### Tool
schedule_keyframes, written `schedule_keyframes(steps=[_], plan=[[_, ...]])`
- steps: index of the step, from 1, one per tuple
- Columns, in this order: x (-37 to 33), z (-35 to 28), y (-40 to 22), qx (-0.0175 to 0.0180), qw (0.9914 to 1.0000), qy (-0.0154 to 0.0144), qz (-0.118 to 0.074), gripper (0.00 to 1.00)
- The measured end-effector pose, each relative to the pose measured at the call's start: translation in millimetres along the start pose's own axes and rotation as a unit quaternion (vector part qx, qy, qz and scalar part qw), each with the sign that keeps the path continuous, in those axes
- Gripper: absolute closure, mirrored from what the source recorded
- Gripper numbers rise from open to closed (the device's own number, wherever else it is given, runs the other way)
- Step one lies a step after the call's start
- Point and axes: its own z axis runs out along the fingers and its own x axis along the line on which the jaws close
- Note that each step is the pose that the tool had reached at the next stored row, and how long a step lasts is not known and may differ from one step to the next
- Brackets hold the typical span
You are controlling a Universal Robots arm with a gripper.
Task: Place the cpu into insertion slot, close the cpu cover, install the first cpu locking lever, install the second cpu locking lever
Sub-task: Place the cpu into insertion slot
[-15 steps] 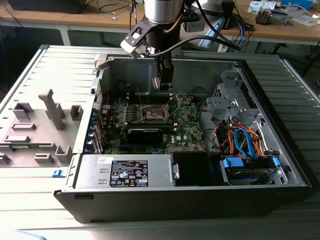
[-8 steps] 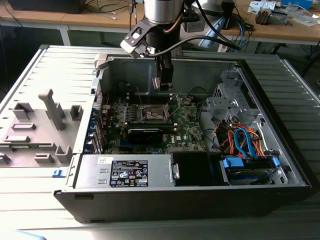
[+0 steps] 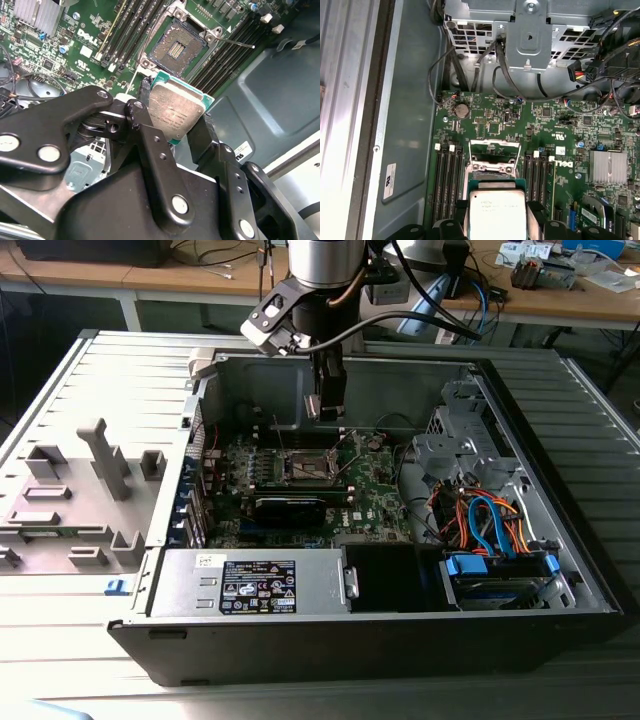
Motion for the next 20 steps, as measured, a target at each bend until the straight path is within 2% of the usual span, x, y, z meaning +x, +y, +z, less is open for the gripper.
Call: schedule_keyframes(steps=[20], plan=[[0.0, 0.3, 0.0, -0.0002, 0.99996, -0.0007, 0.009, 0.45]])
